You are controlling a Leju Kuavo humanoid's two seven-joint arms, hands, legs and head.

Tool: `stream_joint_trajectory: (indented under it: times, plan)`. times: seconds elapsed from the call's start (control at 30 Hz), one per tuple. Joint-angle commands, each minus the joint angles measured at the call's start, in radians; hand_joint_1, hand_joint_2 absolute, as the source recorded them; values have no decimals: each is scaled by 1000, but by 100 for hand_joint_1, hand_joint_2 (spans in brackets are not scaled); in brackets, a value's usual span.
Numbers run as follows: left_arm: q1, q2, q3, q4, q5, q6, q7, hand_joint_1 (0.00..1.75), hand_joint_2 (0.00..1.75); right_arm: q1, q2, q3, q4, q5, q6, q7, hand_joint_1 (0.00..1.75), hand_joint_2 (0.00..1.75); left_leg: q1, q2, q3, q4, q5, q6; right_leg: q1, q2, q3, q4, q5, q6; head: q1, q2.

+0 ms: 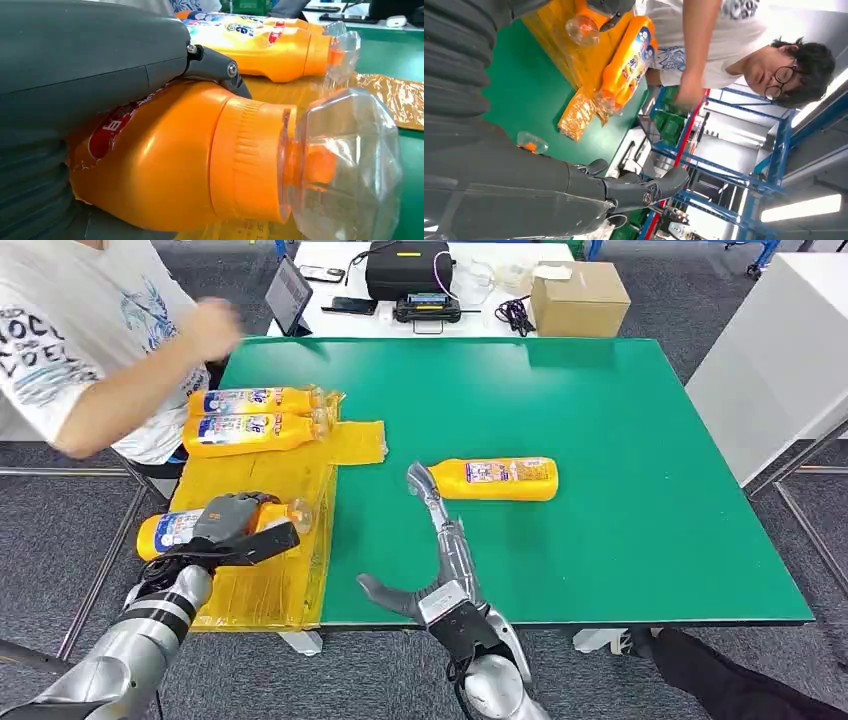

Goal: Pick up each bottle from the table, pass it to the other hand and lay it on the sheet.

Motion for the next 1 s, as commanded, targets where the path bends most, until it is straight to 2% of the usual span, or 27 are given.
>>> stream_joint_trajectory:
  times: [0.03,0.07,0.1,0.13,0.4,0.43,0.5,0.63,0.7,0.73,0.9,1.0]
  plan:
    - [29,-36,58,89,20,-23,-2,101,175,-31,-15,14,54,-3,3,4,0,175,2,3,4,-2,-1,-2,2,2,4,-3,0,-3,0,0]
    - [24,-36,76,99,58,-81,-12,35,175,-35,-16,16,59,-3,7,6,0,175,1,2,4,-2,-1,-1,1,2,4,-2,0,-2,0,0]
    - [28,-37,93,96,104,-148,-19,5,175,-40,-16,19,69,-5,15,9,0,175,2,4,5,-2,-1,-2,2,3,5,-2,0,-3,0,0]
    - [32,-33,98,104,143,-207,-24,0,175,-51,-15,21,87,-8,20,10,0,175,1,3,5,-2,-1,-1,1,2,4,-2,0,-2,0,0]
    - [58,8,97,132,252,-373,-67,0,175,-93,-9,21,180,-31,36,5,0,175,2,7,7,-3,-1,-2,2,5,6,-3,1,-2,2,0]
    - [67,15,88,126,264,-387,-80,0,175,-96,-10,21,187,-34,37,3,0,175,0,3,8,-3,0,-2,0,3,7,-3,1,-2,0,0]
    - [75,19,77,124,265,-386,-83,0,175,-96,-6,12,188,-54,45,3,0,175,1,5,9,-4,-1,-2,1,6,8,-4,1,-3,0,0]
    - [85,24,37,122,293,-404,-94,0,175,-106,-8,22,208,-51,53,8,0,175,0,0,12,-3,-1,-1,0,2,13,-2,-1,0,0,0]
    - [86,29,29,129,304,-433,-98,0,175,-110,-7,25,217,-49,54,8,0,175,1,4,13,-4,-1,-3,2,5,13,-4,0,-2,0,0]
    - [89,38,16,133,315,-474,-108,0,0,-117,-8,28,229,-47,55,9,0,175,0,0,14,-3,-1,-1,0,2,14,-2,-2,0,0,0]
    - [116,64,30,119,422,-623,-164,0,0,-135,-5,40,274,-46,63,10,0,175,1,5,16,-5,-1,-3,1,7,15,-5,0,-2,0,0]
    - [124,61,33,107,456,-632,-180,0,0,-137,-4,44,280,-46,64,9,0,175,0,2,17,-4,-1,-2,0,4,18,-3,-1,-1,0,0]
